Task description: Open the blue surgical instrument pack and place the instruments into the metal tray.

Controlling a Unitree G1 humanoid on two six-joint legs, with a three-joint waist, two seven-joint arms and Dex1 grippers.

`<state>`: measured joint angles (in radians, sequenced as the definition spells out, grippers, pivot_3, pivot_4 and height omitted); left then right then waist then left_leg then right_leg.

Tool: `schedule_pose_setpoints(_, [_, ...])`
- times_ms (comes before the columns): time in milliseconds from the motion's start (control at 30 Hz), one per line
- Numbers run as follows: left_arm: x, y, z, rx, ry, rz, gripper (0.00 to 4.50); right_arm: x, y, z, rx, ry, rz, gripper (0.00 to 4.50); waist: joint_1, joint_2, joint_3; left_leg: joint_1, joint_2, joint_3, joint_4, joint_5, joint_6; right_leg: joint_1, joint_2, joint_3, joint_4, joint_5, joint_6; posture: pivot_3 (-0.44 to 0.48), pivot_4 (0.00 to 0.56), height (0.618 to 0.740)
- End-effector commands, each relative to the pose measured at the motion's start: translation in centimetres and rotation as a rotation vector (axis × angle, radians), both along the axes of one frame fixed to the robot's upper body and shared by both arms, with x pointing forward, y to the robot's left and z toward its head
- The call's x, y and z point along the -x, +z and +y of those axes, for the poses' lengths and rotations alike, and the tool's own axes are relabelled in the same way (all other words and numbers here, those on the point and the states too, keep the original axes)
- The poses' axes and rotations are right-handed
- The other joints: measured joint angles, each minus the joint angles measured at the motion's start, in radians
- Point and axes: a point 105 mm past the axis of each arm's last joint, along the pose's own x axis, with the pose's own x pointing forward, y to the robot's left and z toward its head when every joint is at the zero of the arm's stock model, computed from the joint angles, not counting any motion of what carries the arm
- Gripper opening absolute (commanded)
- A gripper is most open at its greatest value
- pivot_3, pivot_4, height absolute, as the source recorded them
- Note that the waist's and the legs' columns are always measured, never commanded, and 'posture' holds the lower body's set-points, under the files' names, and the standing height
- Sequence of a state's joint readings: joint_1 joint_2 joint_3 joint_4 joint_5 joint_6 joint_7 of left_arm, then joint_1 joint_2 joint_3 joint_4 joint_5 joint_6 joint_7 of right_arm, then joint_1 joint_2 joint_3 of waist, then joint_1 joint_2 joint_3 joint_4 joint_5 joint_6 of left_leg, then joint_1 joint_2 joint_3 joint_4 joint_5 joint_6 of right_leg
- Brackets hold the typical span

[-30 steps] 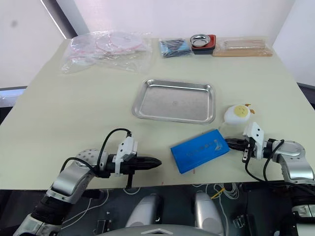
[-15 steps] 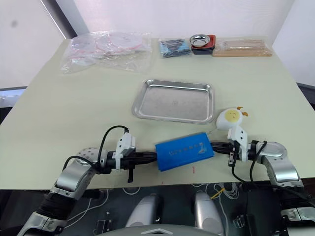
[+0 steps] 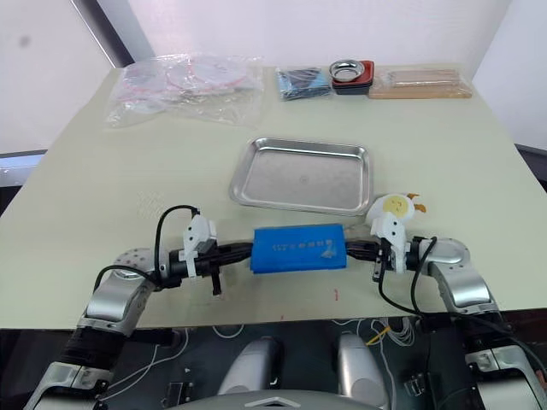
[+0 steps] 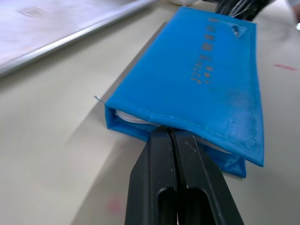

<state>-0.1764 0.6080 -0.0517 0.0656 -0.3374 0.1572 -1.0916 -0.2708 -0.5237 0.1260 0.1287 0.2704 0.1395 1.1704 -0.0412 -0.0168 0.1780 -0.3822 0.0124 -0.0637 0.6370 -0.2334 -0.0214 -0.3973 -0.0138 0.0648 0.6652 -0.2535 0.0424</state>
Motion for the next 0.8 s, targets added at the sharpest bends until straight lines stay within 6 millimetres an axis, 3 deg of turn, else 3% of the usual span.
schedule_pose_setpoints(33, [-0.2,0.7,-0.1,0.006,-0.008,-0.044,0.06,-0.2,1.0,0.3,-0.001,0.021,-0.052,0.0,0.0,0.0,0.0,0.0,0.0,0.0,0.0,0.0,0.0,0.0,0.0,0.0,0.0,0.001,-0.002,0.0,0.15,0.74])
schedule_pose_setpoints(267, [0.5,1.1,1.6,-0.008,0.004,-0.046,0.06,-0.3,1.7,-2.1,0.009,-0.013,-0.06,0.0,-0.001,0.0,0.0,0.0,0.0,0.0,0.0,0.0,0.0,0.0,0.0,0.0,0.0,0.001,-0.002,0.0,0.15,0.74])
schedule_pose_setpoints(500, [1.8,3.3,3.5,0.05,0.005,-0.091,0.06,1.2,2.8,-4.6,-0.008,0.021,-0.089,0.0,0.002,0.0,0.0,-0.001,0.0,-0.001,0.0,0.0,0.0,0.0,-0.001,-0.001,-0.001,0.001,-0.002,0.0,0.15,0.74])
schedule_pose_setpoints(600, [3.0,4.3,3.8,0.05,-0.034,-0.094,0.0,2.2,3.1,-4.5,0.012,0.091,-0.147,0.73,0.001,0.0,0.0,-0.001,0.0,0.0,0.0,0.0,0.0,0.0,-0.001,-0.001,-0.001,0.0,0.0,0.0,0.15,0.74])
schedule_pose_setpoints(700, [4.0,5.1,3.6,0.038,-0.086,-0.086,0.91,2.6,3.2,-3.8,0.043,0.161,-0.242,2.16,-0.001,0.0,0.0,0.0,0.0,0.0,0.0,0.0,0.0,0.0,-0.001,0.0,0.0,0.0,0.0,0.0,0.15,0.74])
schedule_pose_setpoints(733, [4.2,5.3,3.5,0.032,-0.101,-0.084,1.49,2.6,3.2,-3.5,0.045,0.176,-0.268,2.79,-0.001,0.0,0.0,0.0,0.0,0.0,0.0,0.0,0.0,0.0,-0.001,0.0,0.0,0.0,0.0,0.0,0.15,0.74])
schedule_pose_setpoints(800, [4.9,5.6,3.4,0.014,-0.138,-0.08,2.05,2.6,3.3,-2.7,0.052,0.21,-0.327,3.41,-0.001,0.0,0.0,0.0,0.001,0.001,0.0,0.0,0.0,0.0,0.0,0.0,0.0,0.0,0.001,0.0,0.15,0.74])
